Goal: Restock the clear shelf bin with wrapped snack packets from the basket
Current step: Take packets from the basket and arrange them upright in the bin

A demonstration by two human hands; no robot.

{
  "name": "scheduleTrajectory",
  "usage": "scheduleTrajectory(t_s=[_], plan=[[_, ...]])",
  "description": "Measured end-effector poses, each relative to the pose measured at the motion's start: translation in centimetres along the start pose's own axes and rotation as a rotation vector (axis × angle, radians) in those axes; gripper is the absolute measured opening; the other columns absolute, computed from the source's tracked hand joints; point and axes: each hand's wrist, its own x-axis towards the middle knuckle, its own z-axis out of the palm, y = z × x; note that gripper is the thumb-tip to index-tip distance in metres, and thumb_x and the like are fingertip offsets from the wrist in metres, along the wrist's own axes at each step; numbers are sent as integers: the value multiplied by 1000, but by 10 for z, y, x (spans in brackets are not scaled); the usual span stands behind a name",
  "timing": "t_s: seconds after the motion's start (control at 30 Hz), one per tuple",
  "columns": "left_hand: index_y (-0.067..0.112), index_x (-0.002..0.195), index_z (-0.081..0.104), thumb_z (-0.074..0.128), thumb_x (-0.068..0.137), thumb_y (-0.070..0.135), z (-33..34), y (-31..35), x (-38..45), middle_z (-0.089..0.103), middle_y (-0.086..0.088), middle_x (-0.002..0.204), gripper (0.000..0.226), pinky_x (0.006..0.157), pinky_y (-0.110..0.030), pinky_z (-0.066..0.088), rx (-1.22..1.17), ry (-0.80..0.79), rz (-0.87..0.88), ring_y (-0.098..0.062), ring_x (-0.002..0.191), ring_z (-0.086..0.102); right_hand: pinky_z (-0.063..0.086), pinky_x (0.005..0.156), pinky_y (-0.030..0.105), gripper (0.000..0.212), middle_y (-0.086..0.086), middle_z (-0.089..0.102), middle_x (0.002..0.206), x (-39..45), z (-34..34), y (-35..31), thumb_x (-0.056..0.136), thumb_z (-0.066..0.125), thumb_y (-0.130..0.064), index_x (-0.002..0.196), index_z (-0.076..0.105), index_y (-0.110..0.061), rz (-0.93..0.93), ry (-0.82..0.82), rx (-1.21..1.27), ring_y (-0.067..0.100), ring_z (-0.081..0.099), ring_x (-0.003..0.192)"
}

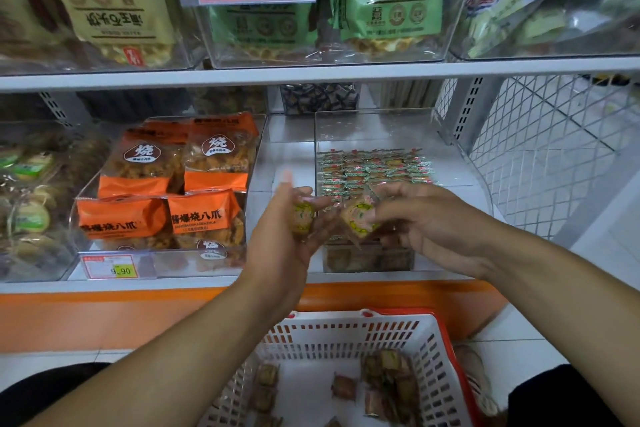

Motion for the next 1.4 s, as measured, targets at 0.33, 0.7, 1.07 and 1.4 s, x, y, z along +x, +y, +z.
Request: scheduleTrajectory(t_s=[0.33, 0.7, 1.07, 1.4], plan=[[11, 98, 67, 38, 108, 40, -5, 7, 1, 73, -15, 100, 41, 90, -47, 57, -70, -112, -323, -26, 86, 70, 54, 78, 31, 48, -4, 67, 131, -5, 2, 0, 91, 65, -1, 132, 60, -25, -222, -190, -300, 16, 68, 109], [3, 112, 76, 61, 95, 47, 5, -7, -8, 73, -22, 114, 49, 57, -26, 59, -30, -74, -443, -33, 108, 70, 7, 117, 16, 60, -37, 19, 147, -3, 10, 16, 104, 39, -46, 159, 18, -37, -363, -138, -1179, -14, 8, 139], [11, 107, 74, 50, 97, 40, 3, -12, -8, 69, -11, 88, 39, 60, -33, 55, 135, -272, -391, -20, 70, 65, 36, 116, 40, 78, -15, 38, 158, -5, -3, 6, 90, 38, -74, 157, 24, -38, -223, -309, -1172, 6, 39, 142], [19, 127, 67, 50, 95, 67, 14, -17, 3, 76, -8, 112, 60, 85, -40, 61, 155, -363, -292, -24, 103, 73, 42, 85, 4, 68, -42, 56, 113, -23, -24, -33, 69, 73, -65, 130, 48, -48, -358, -71, -1043, -25, 51, 105]])
